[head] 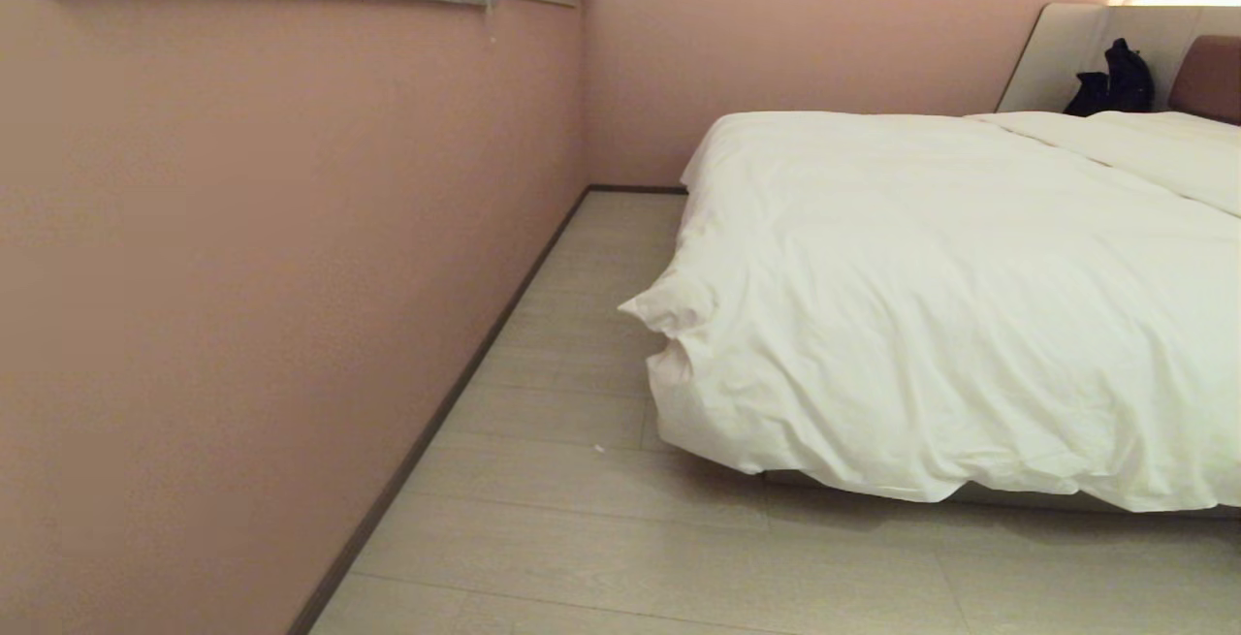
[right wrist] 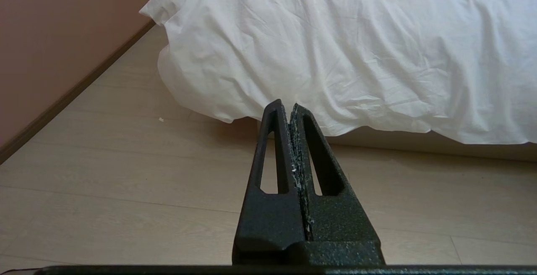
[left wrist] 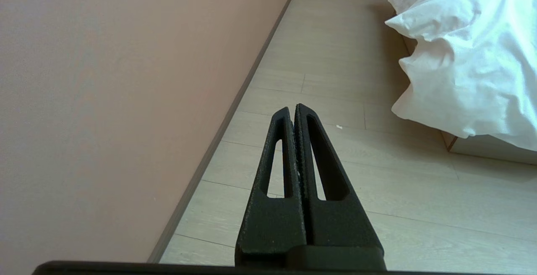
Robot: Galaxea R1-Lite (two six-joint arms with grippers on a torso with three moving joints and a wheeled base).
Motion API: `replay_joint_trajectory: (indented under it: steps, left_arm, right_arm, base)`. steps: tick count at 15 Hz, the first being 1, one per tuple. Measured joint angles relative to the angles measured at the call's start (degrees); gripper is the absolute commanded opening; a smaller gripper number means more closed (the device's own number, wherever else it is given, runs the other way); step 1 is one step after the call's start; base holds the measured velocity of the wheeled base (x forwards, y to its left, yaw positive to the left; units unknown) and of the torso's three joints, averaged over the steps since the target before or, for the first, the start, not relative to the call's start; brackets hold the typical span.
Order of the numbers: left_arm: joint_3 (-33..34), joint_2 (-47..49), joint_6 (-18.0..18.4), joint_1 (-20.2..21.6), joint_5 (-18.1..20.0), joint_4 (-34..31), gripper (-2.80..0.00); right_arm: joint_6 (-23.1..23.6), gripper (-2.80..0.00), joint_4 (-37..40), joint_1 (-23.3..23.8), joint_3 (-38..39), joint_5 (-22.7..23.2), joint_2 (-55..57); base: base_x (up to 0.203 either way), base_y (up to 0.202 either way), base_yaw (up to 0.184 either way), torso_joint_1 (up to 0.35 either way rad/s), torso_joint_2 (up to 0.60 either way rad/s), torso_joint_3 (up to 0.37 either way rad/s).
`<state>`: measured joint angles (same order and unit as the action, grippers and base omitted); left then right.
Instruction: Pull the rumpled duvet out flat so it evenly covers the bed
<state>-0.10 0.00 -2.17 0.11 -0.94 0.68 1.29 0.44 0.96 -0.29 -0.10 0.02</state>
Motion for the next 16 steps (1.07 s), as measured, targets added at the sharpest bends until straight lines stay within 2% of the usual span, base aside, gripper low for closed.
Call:
replay_joint_trajectory:
  steps: [16]
  left_arm:
    - [0.00, 0.00, 0.00, 0.00, 0.01, -0.02, -2.80]
  right_arm:
    - [-0.56, -2.80, 0.00, 0.00, 0.00, 0.02, 0.00]
  base:
    - [0.000, 0.000, 0.000, 0.000, 0.00, 0.000]
